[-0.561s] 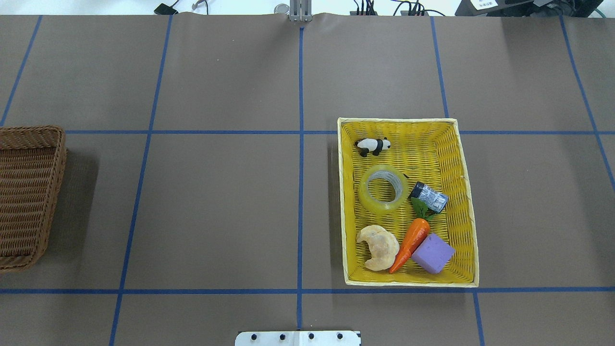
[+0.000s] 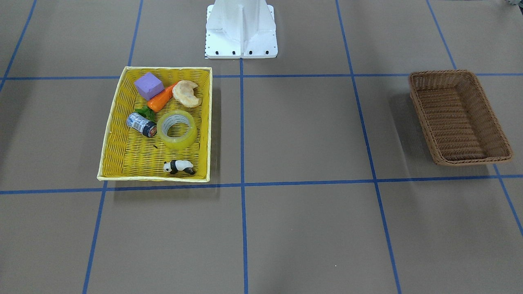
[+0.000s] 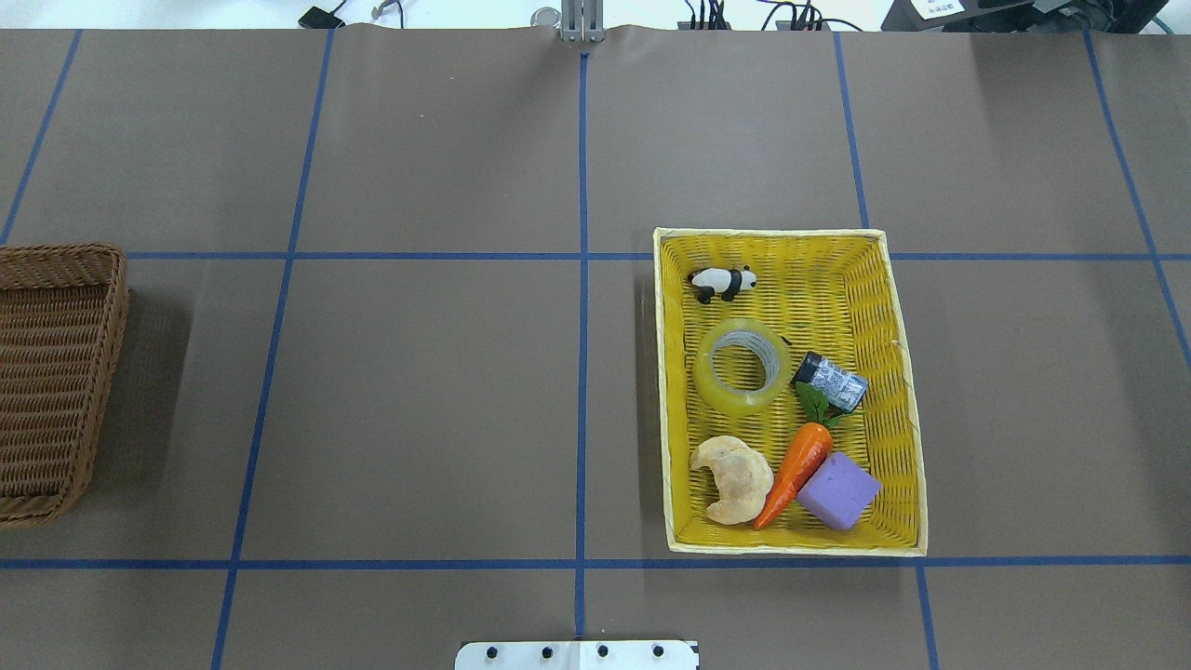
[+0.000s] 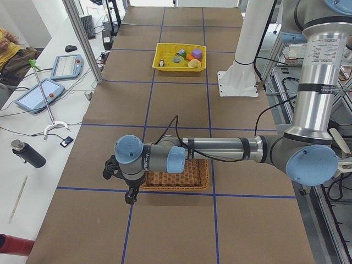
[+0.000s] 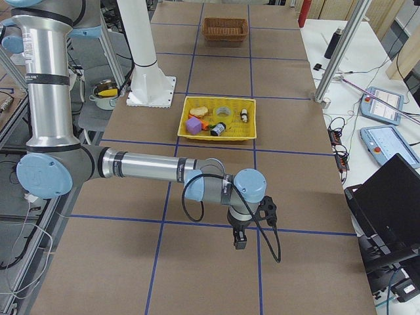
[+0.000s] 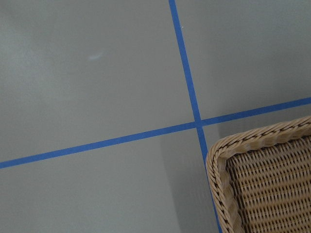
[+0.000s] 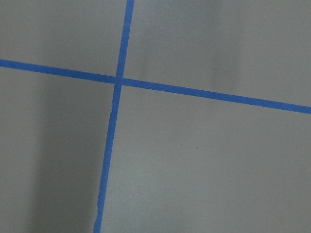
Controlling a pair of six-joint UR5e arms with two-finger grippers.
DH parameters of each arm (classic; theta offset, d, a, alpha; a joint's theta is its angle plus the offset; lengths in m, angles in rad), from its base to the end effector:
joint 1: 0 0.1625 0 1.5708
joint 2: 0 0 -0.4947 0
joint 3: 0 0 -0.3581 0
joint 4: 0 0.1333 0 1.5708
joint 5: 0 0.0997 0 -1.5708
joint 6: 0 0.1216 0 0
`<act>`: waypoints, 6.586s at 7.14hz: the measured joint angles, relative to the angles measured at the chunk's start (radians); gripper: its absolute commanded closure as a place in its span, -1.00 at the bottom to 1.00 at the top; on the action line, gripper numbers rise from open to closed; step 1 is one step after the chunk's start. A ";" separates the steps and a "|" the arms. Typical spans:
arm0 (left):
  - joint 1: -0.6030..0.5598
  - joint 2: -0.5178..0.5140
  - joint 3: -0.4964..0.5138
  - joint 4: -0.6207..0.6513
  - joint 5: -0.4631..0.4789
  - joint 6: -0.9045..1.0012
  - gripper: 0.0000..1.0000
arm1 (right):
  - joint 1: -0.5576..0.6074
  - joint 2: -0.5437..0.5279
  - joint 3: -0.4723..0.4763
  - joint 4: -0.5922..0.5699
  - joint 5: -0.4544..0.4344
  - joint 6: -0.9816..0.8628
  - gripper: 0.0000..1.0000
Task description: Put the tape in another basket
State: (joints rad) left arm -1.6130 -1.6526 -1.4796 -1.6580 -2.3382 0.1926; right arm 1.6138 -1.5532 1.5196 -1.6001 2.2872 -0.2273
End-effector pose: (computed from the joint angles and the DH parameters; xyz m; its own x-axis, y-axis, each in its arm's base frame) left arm -0.0701 -0.5022 0.7384 0.7161 0.2138 -0.6645 -0.0968 0.9732 0.2088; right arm 0.0732 -0.4576 0.7669 0.7420 -0.1529 0.6527 0.1276 0.9881 0.0864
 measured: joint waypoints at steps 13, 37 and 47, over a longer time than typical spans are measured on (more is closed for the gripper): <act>-0.001 -0.017 -0.015 -0.259 -0.007 -0.116 -0.98 | -0.659 0.149 0.334 0.491 -0.095 0.720 -0.91; -0.001 0.010 -0.006 -0.345 -0.013 -0.122 -0.98 | -0.797 0.394 0.371 0.148 -0.154 0.722 1.00; 0.156 -0.047 -0.037 -0.776 -0.168 -0.793 -0.98 | -1.225 0.728 0.375 0.152 -0.795 1.255 1.00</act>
State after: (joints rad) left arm -1.4574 -1.6993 -1.5165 -2.4340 -2.5062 -0.6002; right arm 0.3891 -0.8249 1.8951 -1.4478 1.4918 1.0272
